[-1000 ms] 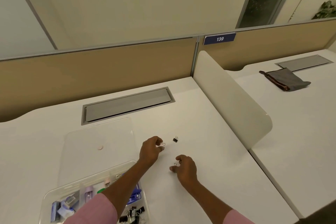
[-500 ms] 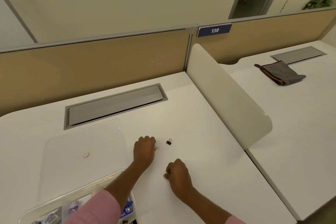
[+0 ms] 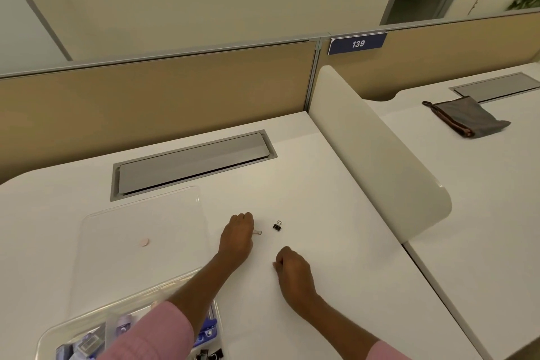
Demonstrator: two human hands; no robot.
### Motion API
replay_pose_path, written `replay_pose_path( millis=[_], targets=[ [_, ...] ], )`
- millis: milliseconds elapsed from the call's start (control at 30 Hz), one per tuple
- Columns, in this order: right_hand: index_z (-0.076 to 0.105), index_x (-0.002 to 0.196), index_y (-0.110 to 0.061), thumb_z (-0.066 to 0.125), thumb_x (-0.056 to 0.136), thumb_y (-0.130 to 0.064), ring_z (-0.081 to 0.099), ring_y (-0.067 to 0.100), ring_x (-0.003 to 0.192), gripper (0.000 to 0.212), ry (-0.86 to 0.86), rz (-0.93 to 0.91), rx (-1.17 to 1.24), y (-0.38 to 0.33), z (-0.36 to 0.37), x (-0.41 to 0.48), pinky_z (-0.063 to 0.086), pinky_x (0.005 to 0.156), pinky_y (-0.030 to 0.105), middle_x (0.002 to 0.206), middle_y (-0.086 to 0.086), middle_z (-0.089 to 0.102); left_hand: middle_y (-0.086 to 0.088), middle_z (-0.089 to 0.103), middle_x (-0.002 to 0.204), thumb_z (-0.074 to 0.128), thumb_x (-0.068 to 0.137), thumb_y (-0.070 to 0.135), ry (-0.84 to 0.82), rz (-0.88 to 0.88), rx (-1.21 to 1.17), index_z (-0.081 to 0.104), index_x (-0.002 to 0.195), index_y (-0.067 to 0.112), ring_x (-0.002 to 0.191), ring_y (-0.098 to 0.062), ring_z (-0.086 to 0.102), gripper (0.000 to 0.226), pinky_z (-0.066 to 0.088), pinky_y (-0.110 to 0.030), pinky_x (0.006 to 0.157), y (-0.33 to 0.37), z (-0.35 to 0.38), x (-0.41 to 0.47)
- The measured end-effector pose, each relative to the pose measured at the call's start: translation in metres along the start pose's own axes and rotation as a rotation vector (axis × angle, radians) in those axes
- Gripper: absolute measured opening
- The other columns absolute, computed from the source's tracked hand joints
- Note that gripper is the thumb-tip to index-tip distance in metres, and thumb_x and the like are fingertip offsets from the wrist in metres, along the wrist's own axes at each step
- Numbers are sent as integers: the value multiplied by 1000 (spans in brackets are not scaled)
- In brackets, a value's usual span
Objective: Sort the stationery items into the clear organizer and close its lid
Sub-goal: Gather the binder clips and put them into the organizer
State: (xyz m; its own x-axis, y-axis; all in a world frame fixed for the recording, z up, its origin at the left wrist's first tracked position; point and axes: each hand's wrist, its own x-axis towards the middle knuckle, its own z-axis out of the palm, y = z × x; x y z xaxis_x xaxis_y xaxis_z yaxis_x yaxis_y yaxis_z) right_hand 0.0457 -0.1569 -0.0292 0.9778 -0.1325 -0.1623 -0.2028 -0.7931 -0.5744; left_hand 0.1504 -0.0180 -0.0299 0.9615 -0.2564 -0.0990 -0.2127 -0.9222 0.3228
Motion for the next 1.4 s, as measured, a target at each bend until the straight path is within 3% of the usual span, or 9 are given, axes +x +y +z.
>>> replay_pose_path(
  millis=[133, 300, 433, 567, 733, 867, 967, 1167, 1400],
  targets=[
    [60, 114, -10, 56, 93, -8, 65, 18, 93, 21, 68, 156, 199, -5, -14, 25, 44, 75, 23, 97, 6, 69, -10, 63, 88, 45, 80, -1, 3, 42, -30, 53, 94, 8, 81, -30, 56, 19, 47, -40, 69, 2, -2, 2],
    [60, 125, -8, 51, 98, -15, 60, 28, 105, 30, 116, 166, 152, -5, -24, 58, 46, 91, 34, 110, 14, 64, -14, 58, 92, 41, 86, 0, 4, 30, -122, 62, 96, 3, 89, -31, 54, 23, 41, -35, 72, 4, 5, 7],
    [60, 126, -9, 56, 96, -22, 59, 27, 109, 33, 61, 196, 177, -5, -24, 75, 45, 92, 33, 116, 14, 62, -14, 63, 96, 48, 90, 3, -1, -52, -337, 68, 98, 4, 93, -27, 57, 21, 45, -33, 79, 9, 5, 10],
    [64, 118, -10, 67, 89, -26, 60, 26, 106, 34, 30, 232, 212, -6, -20, 85, 46, 87, 32, 111, 11, 62, -5, 70, 99, 55, 90, 4, 16, -151, -550, 70, 97, 6, 90, -13, 58, 17, 40, -21, 77, 18, -3, 3],
    [69, 85, -5, 68, 86, -18, 64, 28, 86, 13, 41, 201, 202, -11, -16, 92, 42, 68, 28, 92, 12, 67, -3, 72, 91, 57, 88, 3, 19, -220, -693, 71, 90, 8, 74, -13, 59, 15, 48, -22, 73, 19, -19, -16],
    [66, 83, 1, 68, 86, -12, 62, 25, 77, 14, 70, 220, 326, -19, -16, 85, 43, 66, 28, 86, 13, 71, 0, 65, 77, 63, 84, 1, 64, -305, -783, 69, 89, 11, 64, -13, 56, 13, 49, -21, 67, 11, -34, -42],
    [62, 75, 1, 70, 84, -9, 63, 22, 76, 15, 3, 226, 468, -27, -16, 69, 46, 68, 30, 84, 11, 71, 2, 63, 70, 68, 81, 5, 90, -369, -834, 67, 85, 18, 57, -10, 56, 14, 47, -11, 54, 0, -47, -69],
    [58, 69, -7, 72, 80, -7, 50, 14, 51, 18, -240, 221, 643, -52, -15, 20, 42, 49, 25, 68, 3, 64, 3, 69, 55, 77, 75, 12, 122, -509, -908, 72, 76, 20, 39, -11, 57, 10, 47, -18, 46, -25, -65, -143],
    [67, 88, -9, 73, 70, 6, 63, 11, 55, 25, -484, 95, 671, -82, -9, -44, 45, 46, 23, 69, 5, 71, -1, 60, 42, 73, 80, 10, 64, -513, -816, 70, 71, 18, 33, -12, 50, 12, 43, -18, 39, -42, -69, -215]
  ],
)
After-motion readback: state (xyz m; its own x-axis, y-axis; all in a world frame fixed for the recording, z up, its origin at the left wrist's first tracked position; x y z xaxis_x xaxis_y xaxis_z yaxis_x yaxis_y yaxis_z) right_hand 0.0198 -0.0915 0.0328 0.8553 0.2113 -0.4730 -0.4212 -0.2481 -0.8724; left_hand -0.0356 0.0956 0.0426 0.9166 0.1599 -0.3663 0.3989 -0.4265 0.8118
